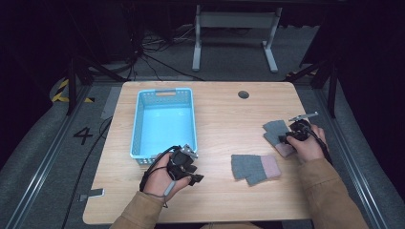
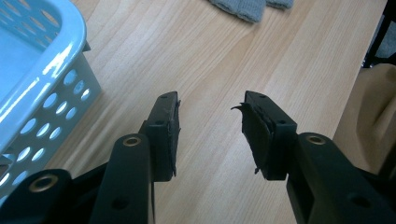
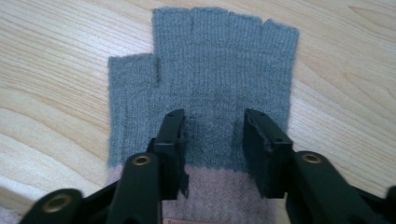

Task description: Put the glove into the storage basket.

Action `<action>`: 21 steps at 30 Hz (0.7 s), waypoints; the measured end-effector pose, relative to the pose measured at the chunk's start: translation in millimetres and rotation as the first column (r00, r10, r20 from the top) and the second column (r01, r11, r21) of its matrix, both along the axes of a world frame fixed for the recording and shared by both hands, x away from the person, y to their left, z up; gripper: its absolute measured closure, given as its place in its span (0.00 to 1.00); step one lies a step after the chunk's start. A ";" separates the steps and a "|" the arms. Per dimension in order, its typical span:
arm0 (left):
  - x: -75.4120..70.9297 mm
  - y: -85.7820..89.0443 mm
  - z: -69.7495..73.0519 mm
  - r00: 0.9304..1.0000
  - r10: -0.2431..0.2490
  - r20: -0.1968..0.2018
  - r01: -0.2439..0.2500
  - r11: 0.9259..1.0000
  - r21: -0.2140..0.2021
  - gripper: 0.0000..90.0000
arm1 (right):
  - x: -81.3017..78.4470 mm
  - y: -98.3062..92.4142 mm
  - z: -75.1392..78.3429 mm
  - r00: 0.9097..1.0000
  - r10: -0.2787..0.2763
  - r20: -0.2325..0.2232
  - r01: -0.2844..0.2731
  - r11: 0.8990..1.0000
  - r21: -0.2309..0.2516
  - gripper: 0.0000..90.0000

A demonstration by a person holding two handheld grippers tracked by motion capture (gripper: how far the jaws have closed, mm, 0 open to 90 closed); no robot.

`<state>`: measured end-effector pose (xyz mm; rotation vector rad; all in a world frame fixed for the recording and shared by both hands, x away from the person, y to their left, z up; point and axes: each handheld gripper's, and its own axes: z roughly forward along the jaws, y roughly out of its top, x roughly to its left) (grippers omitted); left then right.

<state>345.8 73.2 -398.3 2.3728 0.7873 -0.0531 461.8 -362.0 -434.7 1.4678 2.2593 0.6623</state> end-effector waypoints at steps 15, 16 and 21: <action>0.1 -1.5 -1.9 1.000 -0.005 -0.004 0.005 1.000 0.006 0.64 | 0.6 3.2 0.9 1.000 0.009 -0.013 -0.009 1.000 0.001 0.97; 0.2 -1.5 -1.7 1.000 -0.006 -0.004 0.006 1.000 0.005 0.64 | 0.6 2.7 1.5 1.000 0.011 -0.010 -0.011 1.000 0.001 0.97; 0.8 -1.3 -1.3 1.000 -0.006 -0.004 0.006 1.000 0.001 0.64 | -3.3 0.3 9.5 1.000 0.010 0.003 -0.010 1.000 0.022 0.97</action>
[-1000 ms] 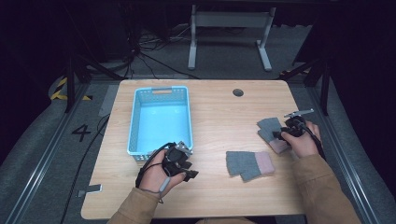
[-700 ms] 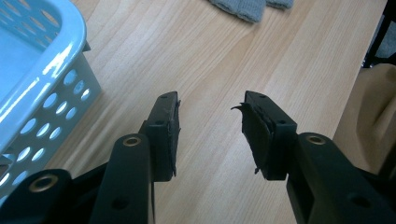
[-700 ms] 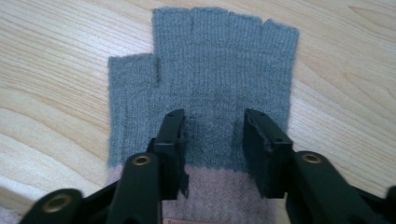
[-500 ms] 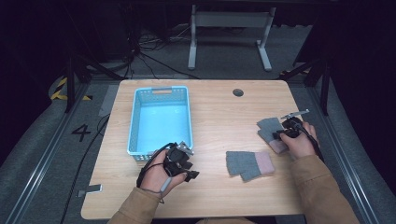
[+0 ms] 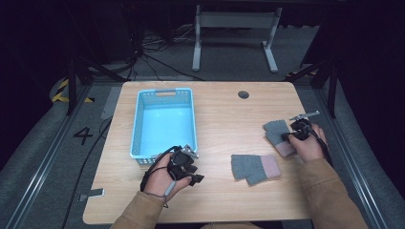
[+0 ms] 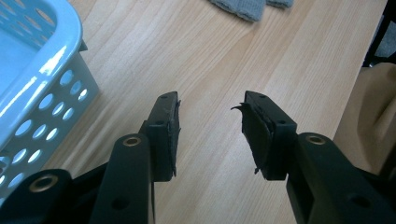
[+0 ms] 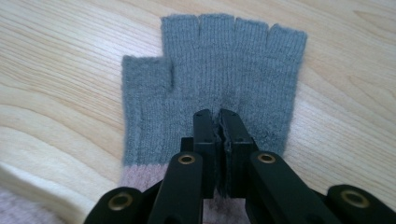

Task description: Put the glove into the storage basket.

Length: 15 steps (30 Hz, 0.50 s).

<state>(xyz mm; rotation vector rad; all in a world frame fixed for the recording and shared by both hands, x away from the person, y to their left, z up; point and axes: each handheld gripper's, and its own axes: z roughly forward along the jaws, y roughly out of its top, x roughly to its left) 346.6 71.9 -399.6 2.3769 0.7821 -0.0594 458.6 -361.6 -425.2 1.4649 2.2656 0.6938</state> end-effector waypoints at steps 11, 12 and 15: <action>2.5 -5.3 2.2 1.000 -0.019 0.004 0.019 1.000 -0.006 0.64 | -16.3 -4.3 26.0 0.999 0.010 0.047 -0.011 0.999 0.036 0.97; 2.7 -5.9 2.5 1.000 -0.020 0.005 0.020 1.000 -0.005 0.64 | -18.0 -4.5 28.2 0.999 0.010 0.048 -0.012 0.999 0.040 0.97; 3.7 -7.8 3.0 1.000 -0.026 0.005 0.026 1.000 -0.009 0.64 | -22.6 -5.0 33.6 0.998 0.015 0.053 -0.018 0.999 0.048 0.97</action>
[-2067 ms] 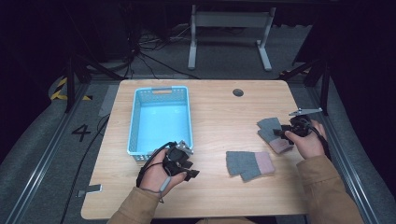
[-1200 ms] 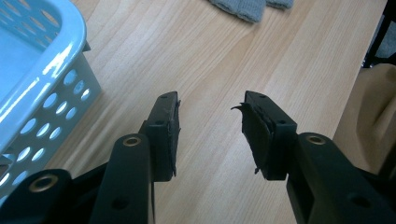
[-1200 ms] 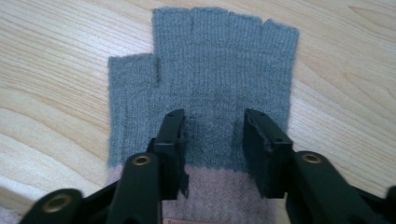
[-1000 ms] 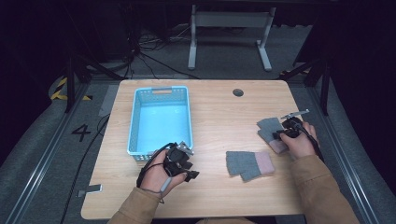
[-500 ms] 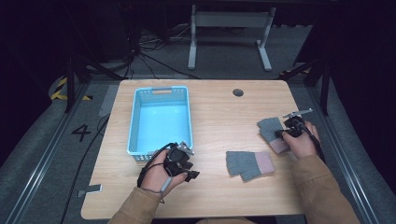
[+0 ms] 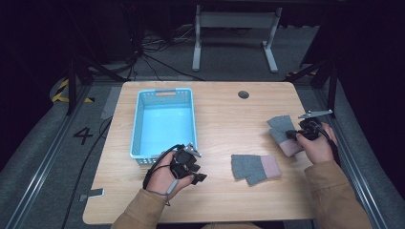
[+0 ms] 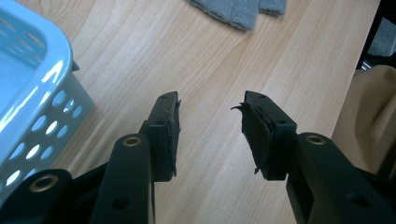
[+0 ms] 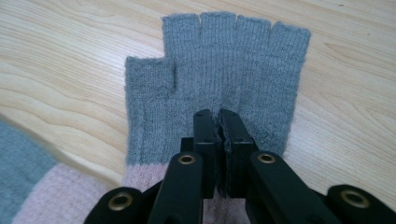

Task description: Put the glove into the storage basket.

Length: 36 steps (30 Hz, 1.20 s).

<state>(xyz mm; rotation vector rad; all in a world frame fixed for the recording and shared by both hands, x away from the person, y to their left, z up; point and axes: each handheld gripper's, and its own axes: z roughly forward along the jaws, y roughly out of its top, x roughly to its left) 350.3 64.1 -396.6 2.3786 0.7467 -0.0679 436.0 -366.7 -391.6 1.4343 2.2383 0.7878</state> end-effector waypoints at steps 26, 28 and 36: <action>5.9 -12.7 3.1 0.999 -0.044 0.004 0.044 0.999 -0.006 0.64 | -43.1 27.8 41.2 0.983 0.185 0.018 -0.185 0.983 -0.010 0.97; 6.1 -13.3 3.1 0.999 -0.047 0.003 0.047 0.999 -0.009 0.64 | -45.9 34.1 41.5 0.975 0.223 0.006 -0.223 0.975 -0.012 0.97; 7.9 -17.3 4.0 0.998 -0.059 0.003 0.059 0.998 -0.013 0.64 | -55.6 55.7 38.6 0.940 0.340 -0.028 -0.341 0.940 -0.020 0.97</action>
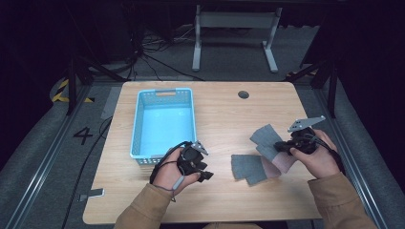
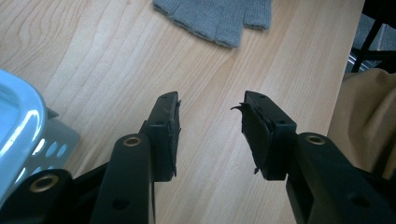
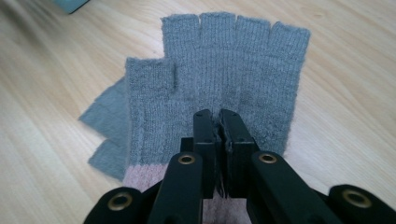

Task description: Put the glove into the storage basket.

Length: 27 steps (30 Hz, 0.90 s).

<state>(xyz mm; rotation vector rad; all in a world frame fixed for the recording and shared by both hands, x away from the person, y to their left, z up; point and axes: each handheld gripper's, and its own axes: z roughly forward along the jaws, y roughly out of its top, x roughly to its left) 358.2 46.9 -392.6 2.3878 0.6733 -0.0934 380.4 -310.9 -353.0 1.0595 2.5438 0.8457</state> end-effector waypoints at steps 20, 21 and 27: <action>4.5 -16.0 -3.5 0.998 -0.055 0.038 0.056 0.998 -0.039 0.65 | -12.2 27.8 -24.7 0.978 0.201 -0.046 -0.203 0.978 -0.040 0.96; 5.2 -17.2 -4.2 0.997 -0.062 0.045 0.064 0.997 -0.041 0.65 | -12.8 28.3 -26.3 0.977 0.210 -0.044 -0.212 0.977 -0.040 0.96; 7.7 -26.3 -9.0 0.995 -0.095 0.039 0.098 0.993 -0.061 0.65 | -14.4 31.8 -37.8 0.968 0.247 -0.051 -0.249 0.968 -0.037 0.96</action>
